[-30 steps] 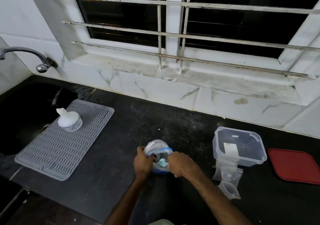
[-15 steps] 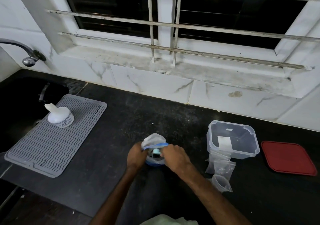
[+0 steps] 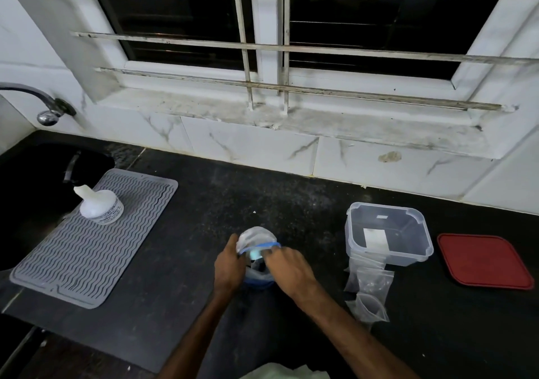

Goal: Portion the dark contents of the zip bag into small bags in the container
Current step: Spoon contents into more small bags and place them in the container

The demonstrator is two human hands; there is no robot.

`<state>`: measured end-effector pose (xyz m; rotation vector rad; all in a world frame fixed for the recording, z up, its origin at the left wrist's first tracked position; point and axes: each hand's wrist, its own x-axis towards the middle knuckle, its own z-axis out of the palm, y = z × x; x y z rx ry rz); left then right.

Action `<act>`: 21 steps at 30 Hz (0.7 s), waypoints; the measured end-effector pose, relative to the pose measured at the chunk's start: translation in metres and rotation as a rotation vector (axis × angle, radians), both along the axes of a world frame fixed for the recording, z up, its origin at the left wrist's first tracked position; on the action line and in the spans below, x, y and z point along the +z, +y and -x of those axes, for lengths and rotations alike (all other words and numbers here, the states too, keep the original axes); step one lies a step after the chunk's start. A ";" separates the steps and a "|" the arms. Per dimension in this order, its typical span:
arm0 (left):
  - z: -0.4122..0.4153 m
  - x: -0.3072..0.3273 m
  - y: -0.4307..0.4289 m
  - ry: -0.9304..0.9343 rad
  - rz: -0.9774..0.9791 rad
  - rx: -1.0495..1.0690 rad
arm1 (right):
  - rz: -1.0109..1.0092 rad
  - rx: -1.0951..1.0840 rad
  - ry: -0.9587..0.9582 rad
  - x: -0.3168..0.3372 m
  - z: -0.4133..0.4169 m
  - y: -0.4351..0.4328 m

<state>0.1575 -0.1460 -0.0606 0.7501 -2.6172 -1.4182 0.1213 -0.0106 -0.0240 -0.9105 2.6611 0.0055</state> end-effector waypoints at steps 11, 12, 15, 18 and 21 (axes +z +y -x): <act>-0.002 0.003 0.003 0.127 -0.112 0.073 | 0.066 0.039 0.033 -0.005 -0.012 0.005; -0.002 0.003 0.002 0.131 -0.113 0.076 | 0.078 0.046 0.041 -0.007 -0.012 0.004; 0.000 0.004 0.001 0.136 -0.134 0.065 | 0.036 0.029 0.033 -0.018 -0.015 0.004; 0.001 0.001 0.001 0.116 -0.155 0.060 | 0.016 0.004 0.015 -0.021 -0.017 0.005; 0.000 -0.003 0.000 0.097 -0.190 0.115 | 0.100 -0.002 0.073 -0.017 -0.017 0.004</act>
